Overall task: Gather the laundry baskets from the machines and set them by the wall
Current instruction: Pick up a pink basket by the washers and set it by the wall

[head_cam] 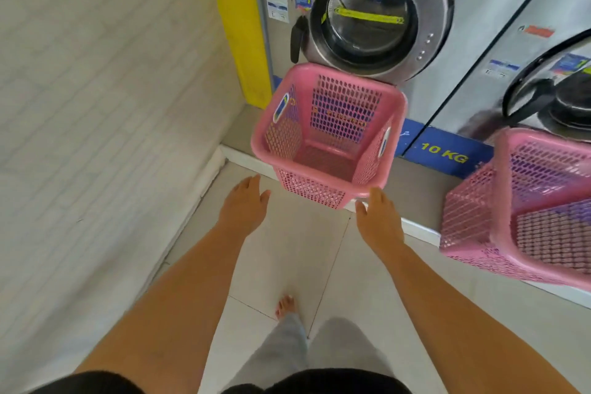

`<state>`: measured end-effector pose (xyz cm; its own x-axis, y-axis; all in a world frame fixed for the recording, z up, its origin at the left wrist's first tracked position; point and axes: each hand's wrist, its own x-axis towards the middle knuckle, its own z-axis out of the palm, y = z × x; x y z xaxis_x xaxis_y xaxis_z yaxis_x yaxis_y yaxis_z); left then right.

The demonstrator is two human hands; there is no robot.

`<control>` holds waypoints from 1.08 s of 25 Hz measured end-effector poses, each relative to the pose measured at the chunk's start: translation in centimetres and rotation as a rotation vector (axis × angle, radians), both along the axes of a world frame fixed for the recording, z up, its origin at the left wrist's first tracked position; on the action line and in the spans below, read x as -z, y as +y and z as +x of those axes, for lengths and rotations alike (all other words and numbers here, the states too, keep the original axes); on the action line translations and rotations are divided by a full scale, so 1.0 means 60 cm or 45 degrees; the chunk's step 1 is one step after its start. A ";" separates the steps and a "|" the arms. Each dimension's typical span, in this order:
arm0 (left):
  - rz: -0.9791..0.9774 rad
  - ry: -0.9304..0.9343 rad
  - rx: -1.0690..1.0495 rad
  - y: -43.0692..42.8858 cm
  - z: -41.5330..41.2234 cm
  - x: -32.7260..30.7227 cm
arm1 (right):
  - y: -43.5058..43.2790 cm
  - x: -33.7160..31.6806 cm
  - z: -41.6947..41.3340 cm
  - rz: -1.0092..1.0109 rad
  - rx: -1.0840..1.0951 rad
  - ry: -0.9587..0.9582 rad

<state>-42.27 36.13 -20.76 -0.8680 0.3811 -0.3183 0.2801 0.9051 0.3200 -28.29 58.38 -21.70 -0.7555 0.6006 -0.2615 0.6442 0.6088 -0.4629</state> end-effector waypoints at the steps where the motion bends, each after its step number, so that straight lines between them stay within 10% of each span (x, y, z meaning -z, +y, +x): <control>1: 0.017 -0.015 0.003 0.013 -0.028 0.002 | 0.009 0.005 -0.016 -0.010 0.051 -0.003; 27: -0.013 -0.165 -0.189 0.296 -0.496 0.223 | 0.305 0.223 -0.304 -0.083 0.525 0.023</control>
<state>-72.06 53.87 -34.11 -0.8661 0.2480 -0.4341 0.1003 0.9368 0.3352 -46.54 76.66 -35.07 -0.4599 0.8366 -0.2978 0.8193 0.2705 -0.5055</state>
